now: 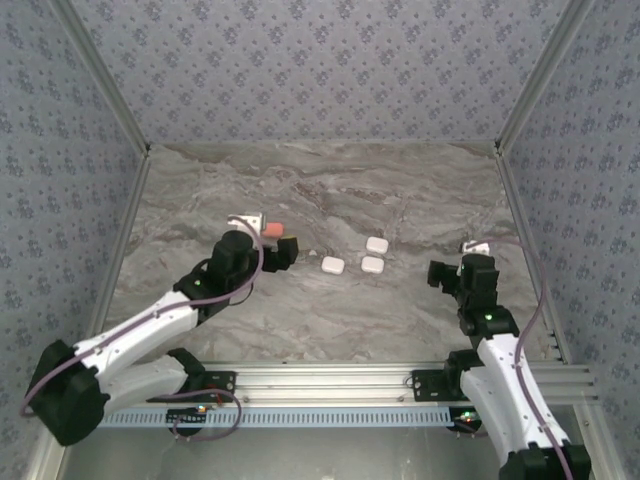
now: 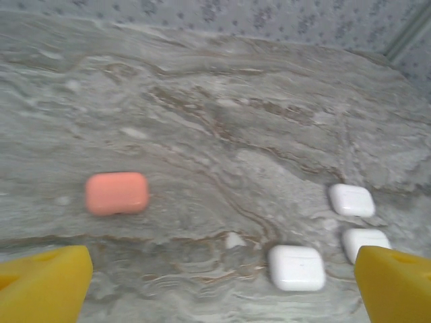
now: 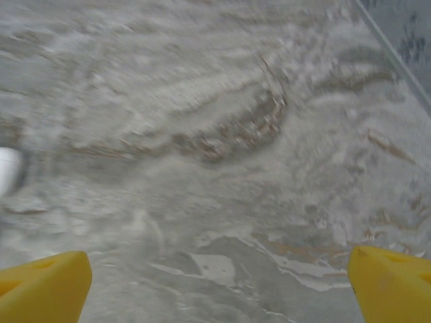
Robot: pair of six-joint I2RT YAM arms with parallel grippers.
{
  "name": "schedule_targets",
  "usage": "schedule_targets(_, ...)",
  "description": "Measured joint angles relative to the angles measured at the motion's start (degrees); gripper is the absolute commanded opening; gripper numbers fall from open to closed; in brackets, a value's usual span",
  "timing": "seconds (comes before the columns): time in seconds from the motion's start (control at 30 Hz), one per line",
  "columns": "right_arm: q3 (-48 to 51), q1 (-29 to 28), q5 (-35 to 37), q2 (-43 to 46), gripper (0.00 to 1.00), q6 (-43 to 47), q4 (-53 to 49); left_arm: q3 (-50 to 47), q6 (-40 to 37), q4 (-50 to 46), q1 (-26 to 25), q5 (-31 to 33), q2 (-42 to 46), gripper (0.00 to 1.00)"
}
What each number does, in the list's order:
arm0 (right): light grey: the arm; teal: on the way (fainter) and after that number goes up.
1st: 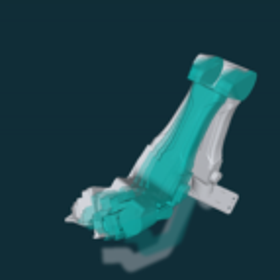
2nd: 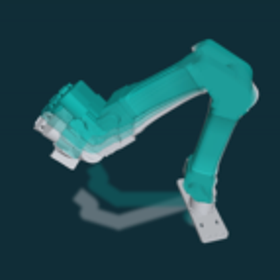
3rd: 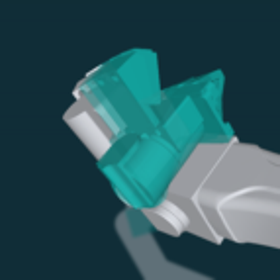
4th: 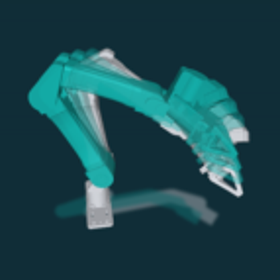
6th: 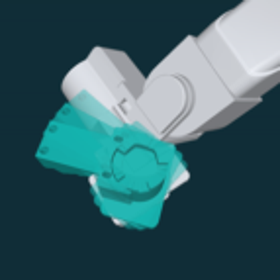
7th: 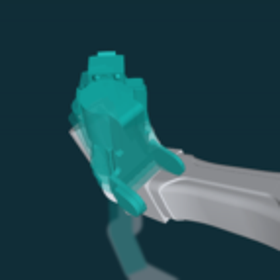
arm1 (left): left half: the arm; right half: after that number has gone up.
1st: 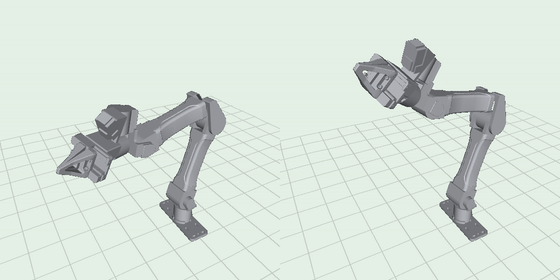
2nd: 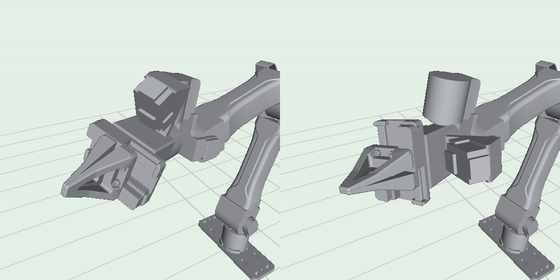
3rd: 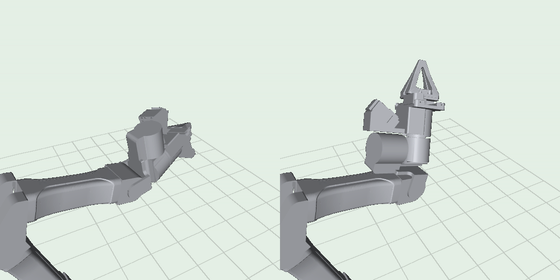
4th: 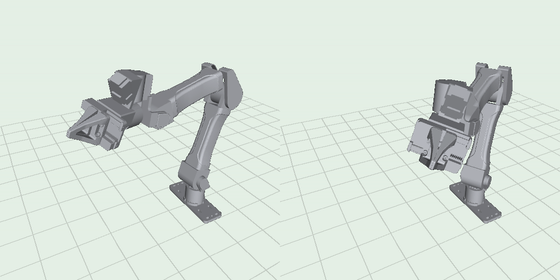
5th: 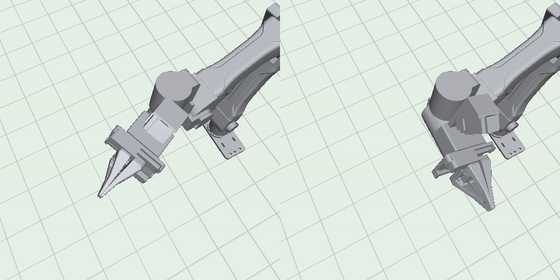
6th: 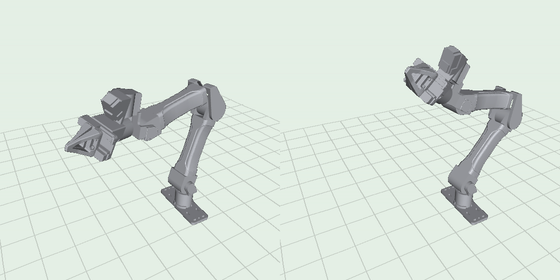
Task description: Insert the wireless bluetooth earbuds into the charging case
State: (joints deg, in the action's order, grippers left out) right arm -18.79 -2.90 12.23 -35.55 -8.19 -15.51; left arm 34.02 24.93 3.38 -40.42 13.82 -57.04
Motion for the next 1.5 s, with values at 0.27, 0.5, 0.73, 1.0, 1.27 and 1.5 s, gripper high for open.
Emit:
schedule_targets(0.27, 8.3, 2.4, -0.1, -10.4, 1.0, 0.5, 23.1, -5.8, -0.5, -1.9, 3.6, 5.3, 10.3, 0.99)
schedule_targets(0.5, 7.5, 2.9, -3.4, -27.6, 1.0, 2.2, 43.3, -9.2, -0.5, -3.6, 6.9, 6.6, 14.6, 0.99)
schedule_targets(0.73, 2.8, 0.9, -6.3, -37.2, 1.0, 6.5, 52.1, -10.2, -2.2, -4.1, 10.7, 8.1, 15.5, 0.99)
schedule_targets(1.0, 2.5, 0.3, -7.8, -37.8, 1.0, 10.5, 56.5, -12.6, -7.1, -2.3, 19.6, 9.8, 14.2, 0.99)
schedule_targets(1.27, -0.4, 0.3, -9.2, -40.0, 1.0, 11.7, 55.5, -13.0, -12.8, 4.7, 28.2, 8.7, 6.1, 0.99)
schedule_targets(1.5, -1.2, 0.4, -10.6, -40.1, 1.0, 12.1, 53.1, -13.6, -19.5, 17.6, 31.3, 6.4, -7.5, 0.99)
